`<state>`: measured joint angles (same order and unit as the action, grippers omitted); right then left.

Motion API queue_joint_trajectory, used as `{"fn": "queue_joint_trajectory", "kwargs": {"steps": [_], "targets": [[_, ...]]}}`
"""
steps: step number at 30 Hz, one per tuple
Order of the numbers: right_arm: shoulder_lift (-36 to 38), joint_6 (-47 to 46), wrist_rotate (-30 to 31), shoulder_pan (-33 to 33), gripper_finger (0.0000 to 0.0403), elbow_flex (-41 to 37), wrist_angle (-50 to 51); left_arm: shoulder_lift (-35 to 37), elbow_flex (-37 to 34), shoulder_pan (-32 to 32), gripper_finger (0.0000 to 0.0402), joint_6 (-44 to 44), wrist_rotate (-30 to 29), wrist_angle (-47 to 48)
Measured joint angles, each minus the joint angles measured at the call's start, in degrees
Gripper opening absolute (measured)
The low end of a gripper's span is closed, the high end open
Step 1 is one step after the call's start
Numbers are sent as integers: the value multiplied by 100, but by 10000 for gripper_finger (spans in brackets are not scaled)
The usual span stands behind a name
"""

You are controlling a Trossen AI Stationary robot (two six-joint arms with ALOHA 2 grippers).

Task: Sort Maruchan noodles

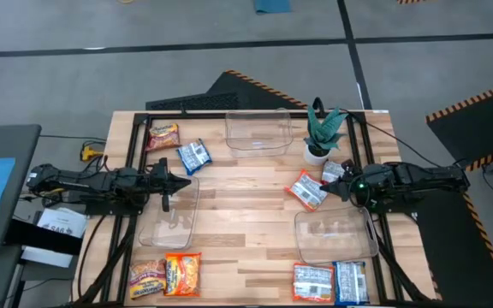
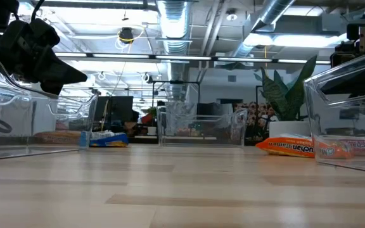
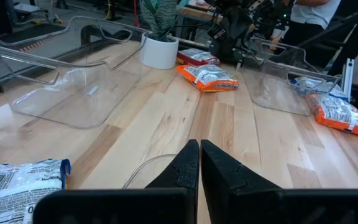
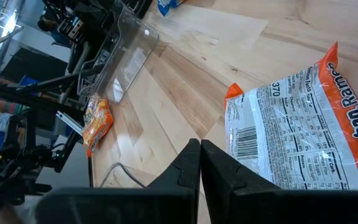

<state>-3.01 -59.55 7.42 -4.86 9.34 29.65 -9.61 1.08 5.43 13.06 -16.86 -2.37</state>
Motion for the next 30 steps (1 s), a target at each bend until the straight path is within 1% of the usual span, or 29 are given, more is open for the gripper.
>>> {"fn": "queue_joint_trajectory", "kwargs": {"steps": [15,17,20,22,23,24,27,30], "targets": [[2,8,26,0,40,0,0,-2,0,0,0,2,0,0],[0,-70,370,9,40,0,-33,-1,0,0,0,2,-2,0],[0,-1093,951,45,40,-19,-239,-1,0,0,0,2,-1,0],[-2,-1424,1604,91,40,-31,-643,-1,0,0,0,0,0,0],[-9,-1563,1826,128,40,-31,-942,-2,0,0,0,2,-2,2],[-53,-1608,1884,164,40,-31,-1338,0,0,0,0,2,0,0],[-295,-1026,1697,186,40,-24,-2805,-2,0,0,0,0,-2,0],[-675,-557,1474,138,40,-19,-4664,-2,0,0,0,1,-1,1]]}}
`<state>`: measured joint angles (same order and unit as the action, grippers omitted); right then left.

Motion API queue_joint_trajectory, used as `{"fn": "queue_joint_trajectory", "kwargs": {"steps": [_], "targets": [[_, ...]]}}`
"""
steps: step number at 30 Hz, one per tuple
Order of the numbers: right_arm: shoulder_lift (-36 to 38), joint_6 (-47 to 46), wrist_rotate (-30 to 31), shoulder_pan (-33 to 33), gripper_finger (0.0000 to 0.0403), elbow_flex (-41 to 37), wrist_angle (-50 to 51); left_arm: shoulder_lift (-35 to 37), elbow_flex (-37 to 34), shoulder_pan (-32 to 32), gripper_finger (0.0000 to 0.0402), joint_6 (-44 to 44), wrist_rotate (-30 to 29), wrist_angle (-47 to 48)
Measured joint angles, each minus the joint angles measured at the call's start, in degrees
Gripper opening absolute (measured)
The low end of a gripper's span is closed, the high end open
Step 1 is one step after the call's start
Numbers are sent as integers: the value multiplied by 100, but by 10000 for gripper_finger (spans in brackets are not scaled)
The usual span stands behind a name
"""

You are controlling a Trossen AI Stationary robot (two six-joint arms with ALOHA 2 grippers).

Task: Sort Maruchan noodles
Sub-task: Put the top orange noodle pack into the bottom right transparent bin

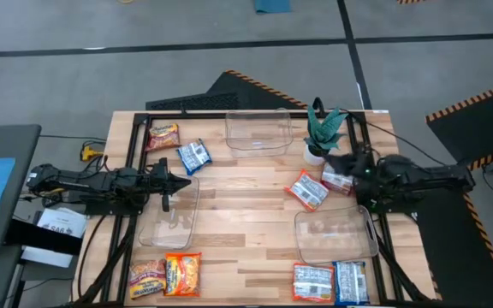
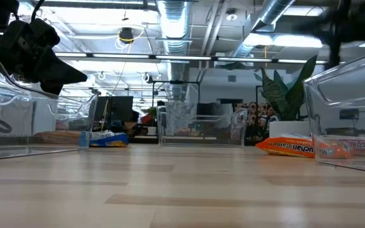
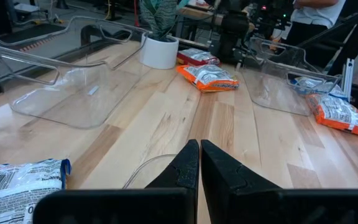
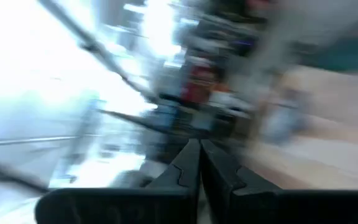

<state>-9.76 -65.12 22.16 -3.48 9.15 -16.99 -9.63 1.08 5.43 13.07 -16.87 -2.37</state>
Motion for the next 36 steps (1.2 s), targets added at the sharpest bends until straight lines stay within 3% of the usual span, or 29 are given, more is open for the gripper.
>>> {"fn": "queue_joint_trajectory", "kwargs": {"steps": [3,6,8,14,20,24,28,36], "targets": [[-601,748,-674,-83,40,99,-1546,2,0,0,0,1,-1,2],[-1153,1145,-957,-226,41,544,-1469,1,0,0,0,-1,-1,0],[-1439,1338,-988,-301,43,1041,-478,2,0,-1,0,0,-1,-1],[-2620,1412,-962,-403,99,2913,4096,1,0,0,0,1,-1,2],[-4160,463,-1006,-401,193,3734,6380,0,0,0,0,0,0,2],[-5111,-421,-1039,-344,236,3741,6437,2,0,0,0,0,0,1],[-5975,-924,-1375,-210,246,3747,6193,2,0,0,0,-1,1,0],[-7444,-430,-1476,-12,245,4624,6518,0,0,0,0,1,-1,-1]]}}
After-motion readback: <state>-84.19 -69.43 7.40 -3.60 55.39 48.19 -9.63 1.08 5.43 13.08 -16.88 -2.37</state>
